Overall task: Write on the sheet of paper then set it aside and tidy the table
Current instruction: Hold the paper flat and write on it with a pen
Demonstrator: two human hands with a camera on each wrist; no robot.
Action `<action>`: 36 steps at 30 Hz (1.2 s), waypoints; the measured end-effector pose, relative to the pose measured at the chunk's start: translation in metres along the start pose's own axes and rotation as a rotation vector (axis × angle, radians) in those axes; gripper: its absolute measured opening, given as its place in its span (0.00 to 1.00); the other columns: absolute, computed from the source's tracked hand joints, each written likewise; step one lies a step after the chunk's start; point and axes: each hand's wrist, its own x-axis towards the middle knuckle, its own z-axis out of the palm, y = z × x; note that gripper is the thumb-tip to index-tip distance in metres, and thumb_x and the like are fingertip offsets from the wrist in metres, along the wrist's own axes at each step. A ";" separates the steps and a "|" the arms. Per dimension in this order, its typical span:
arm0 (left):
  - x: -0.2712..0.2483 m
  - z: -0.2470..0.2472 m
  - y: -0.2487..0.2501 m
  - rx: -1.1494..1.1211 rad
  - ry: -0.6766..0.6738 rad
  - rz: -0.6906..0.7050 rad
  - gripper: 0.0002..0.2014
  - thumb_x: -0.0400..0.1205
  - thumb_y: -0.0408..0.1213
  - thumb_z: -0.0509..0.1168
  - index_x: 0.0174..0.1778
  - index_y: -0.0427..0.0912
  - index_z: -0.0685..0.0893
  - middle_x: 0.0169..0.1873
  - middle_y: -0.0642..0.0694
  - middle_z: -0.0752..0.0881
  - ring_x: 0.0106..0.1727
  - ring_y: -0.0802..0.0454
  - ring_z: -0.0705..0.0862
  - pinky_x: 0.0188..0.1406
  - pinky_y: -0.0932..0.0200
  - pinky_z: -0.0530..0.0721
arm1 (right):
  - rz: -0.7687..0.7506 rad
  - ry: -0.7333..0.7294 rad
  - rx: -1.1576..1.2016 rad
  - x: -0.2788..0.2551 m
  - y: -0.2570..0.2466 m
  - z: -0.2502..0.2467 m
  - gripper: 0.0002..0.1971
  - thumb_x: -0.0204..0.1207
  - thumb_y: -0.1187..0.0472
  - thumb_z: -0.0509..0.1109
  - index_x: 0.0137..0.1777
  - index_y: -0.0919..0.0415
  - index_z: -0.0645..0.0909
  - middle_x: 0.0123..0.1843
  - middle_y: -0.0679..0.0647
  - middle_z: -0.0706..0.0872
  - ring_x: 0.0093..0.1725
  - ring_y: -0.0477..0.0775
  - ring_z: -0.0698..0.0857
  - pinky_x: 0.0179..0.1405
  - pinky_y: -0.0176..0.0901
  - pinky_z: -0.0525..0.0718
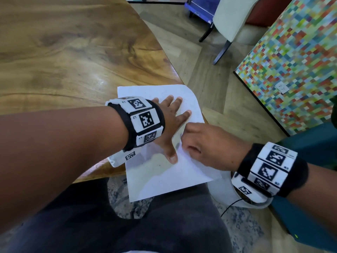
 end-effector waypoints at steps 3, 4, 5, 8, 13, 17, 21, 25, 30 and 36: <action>0.000 0.000 0.000 0.002 -0.006 0.001 0.75 0.60 0.79 0.73 0.87 0.52 0.28 0.86 0.36 0.28 0.88 0.34 0.31 0.85 0.28 0.49 | 0.011 0.009 -0.034 0.001 0.004 -0.002 0.10 0.77 0.56 0.56 0.39 0.54 0.78 0.44 0.47 0.76 0.38 0.56 0.80 0.32 0.53 0.80; 0.000 -0.001 -0.001 -0.002 -0.008 0.001 0.75 0.60 0.79 0.73 0.87 0.52 0.28 0.86 0.36 0.28 0.88 0.33 0.31 0.85 0.28 0.49 | 0.070 0.037 -0.036 0.005 0.009 -0.006 0.08 0.77 0.57 0.57 0.38 0.53 0.75 0.43 0.46 0.73 0.39 0.56 0.80 0.34 0.51 0.79; 0.000 0.000 -0.001 -0.005 -0.009 -0.001 0.76 0.60 0.79 0.74 0.87 0.52 0.28 0.86 0.35 0.28 0.87 0.33 0.31 0.85 0.28 0.48 | 0.134 0.068 -0.045 0.009 0.017 -0.008 0.06 0.77 0.58 0.59 0.38 0.51 0.72 0.43 0.46 0.72 0.39 0.56 0.79 0.35 0.50 0.78; -0.001 -0.001 0.001 -0.006 -0.008 -0.008 0.76 0.60 0.78 0.75 0.87 0.51 0.29 0.86 0.34 0.28 0.87 0.32 0.31 0.85 0.27 0.49 | 0.258 0.110 -0.057 0.016 0.029 -0.012 0.09 0.77 0.62 0.64 0.38 0.49 0.69 0.42 0.47 0.73 0.39 0.55 0.78 0.34 0.47 0.73; 0.001 0.001 0.001 0.004 -0.011 -0.014 0.76 0.59 0.78 0.74 0.87 0.51 0.27 0.86 0.34 0.27 0.87 0.32 0.31 0.84 0.26 0.50 | 0.044 0.080 -0.029 0.001 0.000 0.000 0.08 0.77 0.59 0.60 0.40 0.55 0.80 0.43 0.49 0.77 0.37 0.52 0.76 0.32 0.49 0.78; 0.002 0.001 0.003 0.015 -0.014 -0.018 0.77 0.59 0.80 0.73 0.87 0.51 0.27 0.86 0.35 0.27 0.87 0.32 0.30 0.84 0.26 0.51 | -0.064 -0.005 -0.048 -0.005 -0.009 0.002 0.08 0.76 0.59 0.60 0.41 0.57 0.81 0.42 0.53 0.79 0.36 0.54 0.78 0.32 0.46 0.77; 0.000 0.001 0.000 -0.008 -0.009 -0.009 0.76 0.59 0.79 0.73 0.87 0.52 0.28 0.86 0.35 0.27 0.87 0.33 0.31 0.85 0.27 0.50 | 0.164 0.098 -0.079 0.009 0.014 -0.011 0.07 0.76 0.63 0.64 0.37 0.54 0.73 0.41 0.50 0.76 0.39 0.55 0.79 0.37 0.39 0.73; -0.002 0.001 -0.001 -0.013 -0.005 -0.010 0.75 0.60 0.79 0.73 0.87 0.53 0.27 0.86 0.38 0.27 0.88 0.36 0.30 0.85 0.26 0.48 | 0.211 0.100 -0.044 0.011 0.011 -0.009 0.08 0.79 0.62 0.63 0.39 0.52 0.72 0.43 0.47 0.73 0.40 0.56 0.80 0.37 0.51 0.79; 0.000 0.004 -0.003 -0.010 0.005 -0.008 0.75 0.58 0.81 0.71 0.87 0.55 0.28 0.87 0.40 0.27 0.88 0.36 0.31 0.82 0.23 0.51 | 0.072 -0.028 -0.007 -0.002 -0.007 0.000 0.12 0.76 0.55 0.54 0.42 0.54 0.79 0.45 0.47 0.76 0.40 0.52 0.76 0.36 0.49 0.78; -0.002 0.002 -0.003 -0.032 -0.002 -0.005 0.74 0.59 0.79 0.73 0.87 0.58 0.28 0.86 0.38 0.27 0.88 0.35 0.30 0.84 0.24 0.48 | 0.315 0.099 -0.022 0.011 0.019 -0.008 0.05 0.78 0.62 0.62 0.41 0.53 0.74 0.43 0.48 0.74 0.40 0.55 0.78 0.36 0.48 0.76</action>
